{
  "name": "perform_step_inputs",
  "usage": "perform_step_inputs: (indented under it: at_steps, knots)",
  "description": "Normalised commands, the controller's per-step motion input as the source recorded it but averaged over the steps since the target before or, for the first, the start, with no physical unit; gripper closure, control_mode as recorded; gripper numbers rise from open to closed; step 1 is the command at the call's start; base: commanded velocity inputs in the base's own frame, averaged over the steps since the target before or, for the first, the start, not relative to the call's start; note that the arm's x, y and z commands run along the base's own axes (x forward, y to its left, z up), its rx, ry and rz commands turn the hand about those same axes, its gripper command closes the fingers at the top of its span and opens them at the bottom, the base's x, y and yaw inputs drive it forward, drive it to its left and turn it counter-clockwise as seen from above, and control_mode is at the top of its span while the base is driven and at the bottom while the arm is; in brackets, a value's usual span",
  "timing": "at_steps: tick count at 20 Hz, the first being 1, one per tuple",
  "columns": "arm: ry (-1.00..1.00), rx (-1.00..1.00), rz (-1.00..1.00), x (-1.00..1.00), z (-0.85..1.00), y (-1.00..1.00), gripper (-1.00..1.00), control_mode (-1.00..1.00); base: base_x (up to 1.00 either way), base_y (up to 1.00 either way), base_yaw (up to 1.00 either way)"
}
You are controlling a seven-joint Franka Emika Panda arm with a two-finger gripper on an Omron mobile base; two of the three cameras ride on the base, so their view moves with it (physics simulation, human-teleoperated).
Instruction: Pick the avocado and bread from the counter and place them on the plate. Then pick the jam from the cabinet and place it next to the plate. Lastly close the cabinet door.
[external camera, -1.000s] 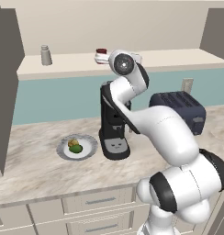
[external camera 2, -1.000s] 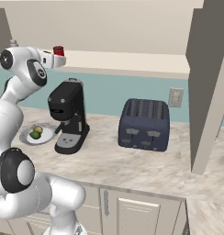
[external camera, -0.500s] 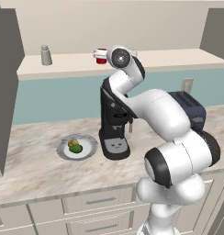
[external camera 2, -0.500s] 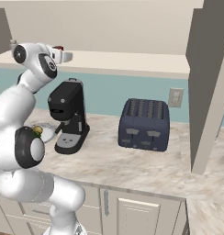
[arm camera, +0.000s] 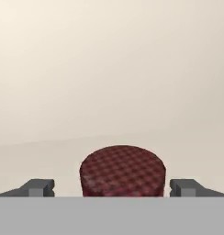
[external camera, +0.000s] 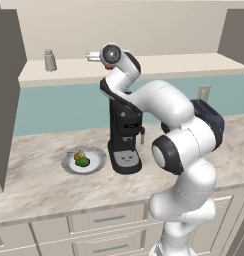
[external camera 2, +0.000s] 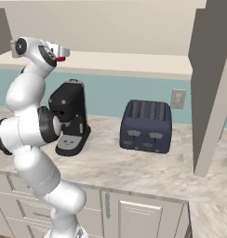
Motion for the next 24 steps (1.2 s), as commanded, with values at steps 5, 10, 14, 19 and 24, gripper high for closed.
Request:
perform_step_inputs:
  at_steps: [5,10,14,19,24]
  knots:
    - [0.14,-0.07,0.00,0.61,0.00,0.35,-1.00,-1.00,0.00,0.00,0.00]
    - [0.06,-0.11,0.00,0.24,-0.23,0.01,-1.00,-1.00,0.00,0.00,0.00]
    - [0.00,-0.20,0.00,-0.06,-0.69,-0.15,-1.00,-1.00,0.00,0.00,0.00]
    - [0.07,-0.28,0.01,-0.30,-0.97,-0.14,1.00,-1.00,0.00,0.00,0.00]
    - [-0.03,-0.10,0.00,-0.58,-0.48,-0.32,1.00,-1.00,0.00,0.00,0.00]
